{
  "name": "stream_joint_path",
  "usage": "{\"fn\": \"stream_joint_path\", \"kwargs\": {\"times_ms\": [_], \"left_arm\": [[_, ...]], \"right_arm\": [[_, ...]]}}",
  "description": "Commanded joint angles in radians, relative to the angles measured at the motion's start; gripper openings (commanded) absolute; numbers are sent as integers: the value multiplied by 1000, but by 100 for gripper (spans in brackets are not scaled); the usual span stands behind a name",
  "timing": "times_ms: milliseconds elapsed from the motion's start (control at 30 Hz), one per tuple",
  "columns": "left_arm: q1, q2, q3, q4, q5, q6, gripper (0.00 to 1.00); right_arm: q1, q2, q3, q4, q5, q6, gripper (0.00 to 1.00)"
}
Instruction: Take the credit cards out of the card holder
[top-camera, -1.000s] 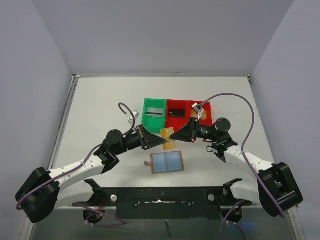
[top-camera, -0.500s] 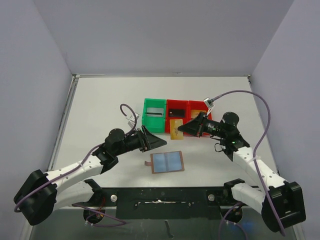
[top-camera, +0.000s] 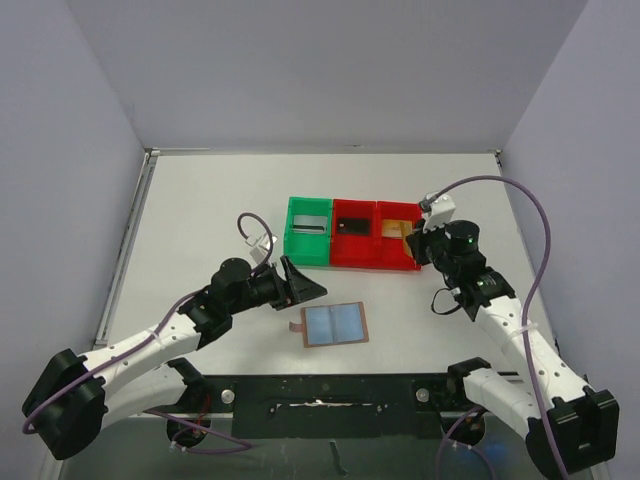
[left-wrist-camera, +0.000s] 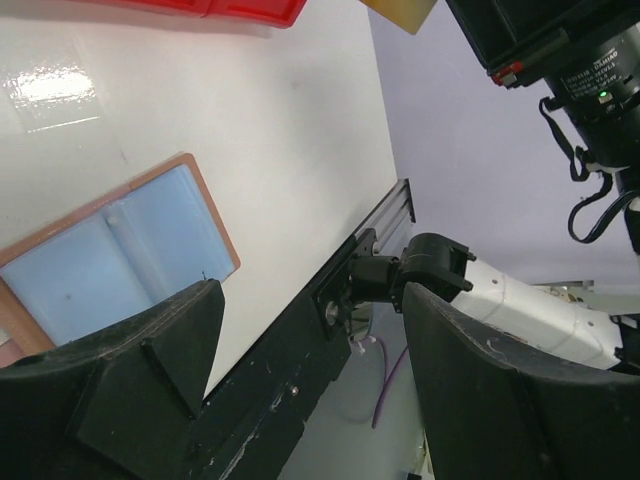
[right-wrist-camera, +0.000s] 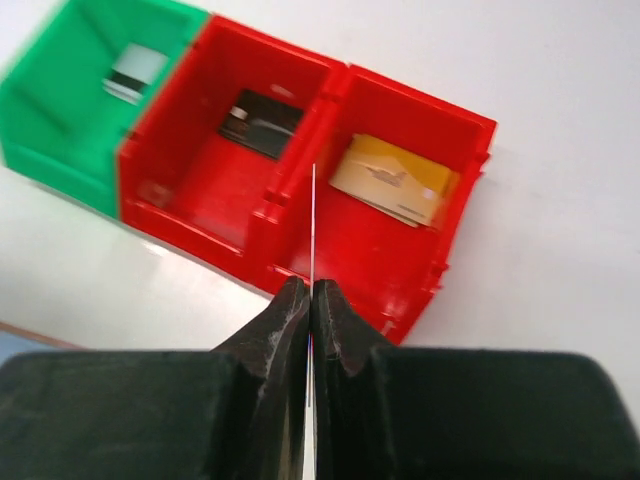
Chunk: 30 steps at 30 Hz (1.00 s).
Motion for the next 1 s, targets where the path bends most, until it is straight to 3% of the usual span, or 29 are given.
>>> {"fn": "stream_joint_path", "kwargs": {"times_ms": [0, 467, 833, 967], "left_arm": [[5, -19, 63, -16, -9, 41, 71], [11, -18, 77, -38, 16, 56, 71], [20, -46, 89, -75, 15, 73, 71], [23, -63, 91, -91, 9, 75, 71]], "right_arm": [[-3, 73, 83, -56, 117, -359, 0], [-36, 347, 174, 5, -77, -818, 0], [-95, 520, 284, 60, -241, -986, 0], [-105, 609, 353, 8, -219, -1036, 0]]}}
